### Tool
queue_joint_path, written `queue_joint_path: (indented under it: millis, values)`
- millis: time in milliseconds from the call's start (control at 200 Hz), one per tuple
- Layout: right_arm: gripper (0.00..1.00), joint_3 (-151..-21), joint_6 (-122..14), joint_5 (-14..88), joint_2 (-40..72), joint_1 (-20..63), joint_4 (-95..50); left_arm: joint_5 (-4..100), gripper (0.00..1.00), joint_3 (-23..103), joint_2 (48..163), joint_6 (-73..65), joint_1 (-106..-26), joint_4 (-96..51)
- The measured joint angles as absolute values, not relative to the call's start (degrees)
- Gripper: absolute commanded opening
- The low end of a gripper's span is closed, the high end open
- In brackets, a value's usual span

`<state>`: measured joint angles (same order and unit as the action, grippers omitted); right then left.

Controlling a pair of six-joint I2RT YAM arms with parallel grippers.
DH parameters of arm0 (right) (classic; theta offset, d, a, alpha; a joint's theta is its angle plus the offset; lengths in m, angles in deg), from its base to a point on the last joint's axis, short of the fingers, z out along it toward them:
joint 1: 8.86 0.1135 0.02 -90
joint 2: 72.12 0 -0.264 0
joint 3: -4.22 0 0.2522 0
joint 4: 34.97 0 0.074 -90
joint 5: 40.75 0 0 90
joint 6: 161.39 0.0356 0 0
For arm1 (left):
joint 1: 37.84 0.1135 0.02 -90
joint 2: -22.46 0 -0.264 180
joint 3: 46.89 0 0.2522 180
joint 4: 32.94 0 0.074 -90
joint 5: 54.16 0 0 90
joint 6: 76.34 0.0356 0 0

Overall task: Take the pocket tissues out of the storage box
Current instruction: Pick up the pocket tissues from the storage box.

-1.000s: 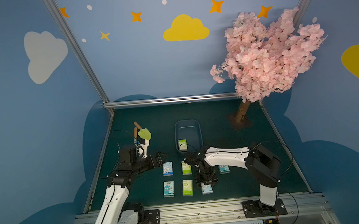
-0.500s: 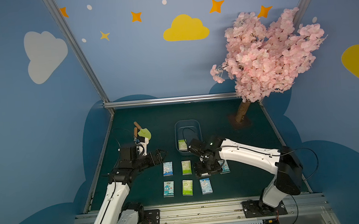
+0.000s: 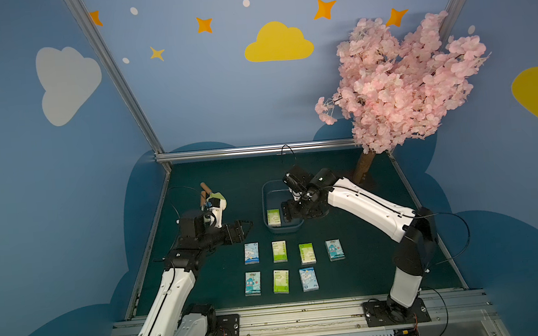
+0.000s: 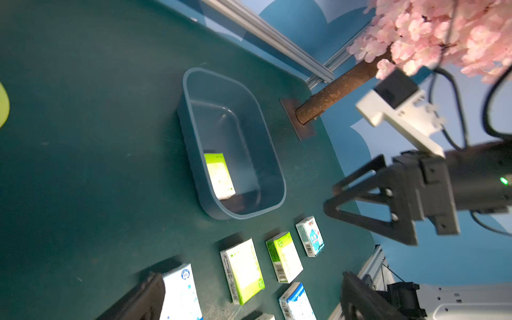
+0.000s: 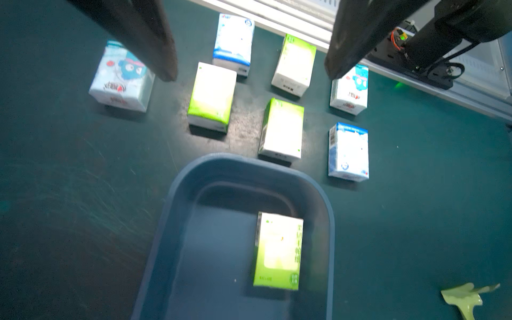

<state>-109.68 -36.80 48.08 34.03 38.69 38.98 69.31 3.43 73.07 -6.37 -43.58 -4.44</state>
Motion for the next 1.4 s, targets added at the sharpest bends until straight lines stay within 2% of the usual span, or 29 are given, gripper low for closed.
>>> queue_joint_path:
  millis: [190,541,1071,1397]
  values:
    - [0.80,-116.10,-38.33,46.07,43.30,36.97,36.40,71.50,1.00,3.43,73.09,1.00,-43.58,-6.67]
    - [0.77,-125.74,-39.33,42.01,56.11,35.96,35.19,71.61,1.00,3.43,72.72,6.96,-43.58,-6.86]
    - [0.81,-127.93,-40.25,37.66,63.19,35.81,35.11,70.60,1.00,3.41,71.95,8.51,-43.58,-6.86]
    - [0.76,-130.75,-40.62,39.67,66.03,35.59,35.26,70.23,1.00,3.41,71.84,8.54,-43.58,-6.84]
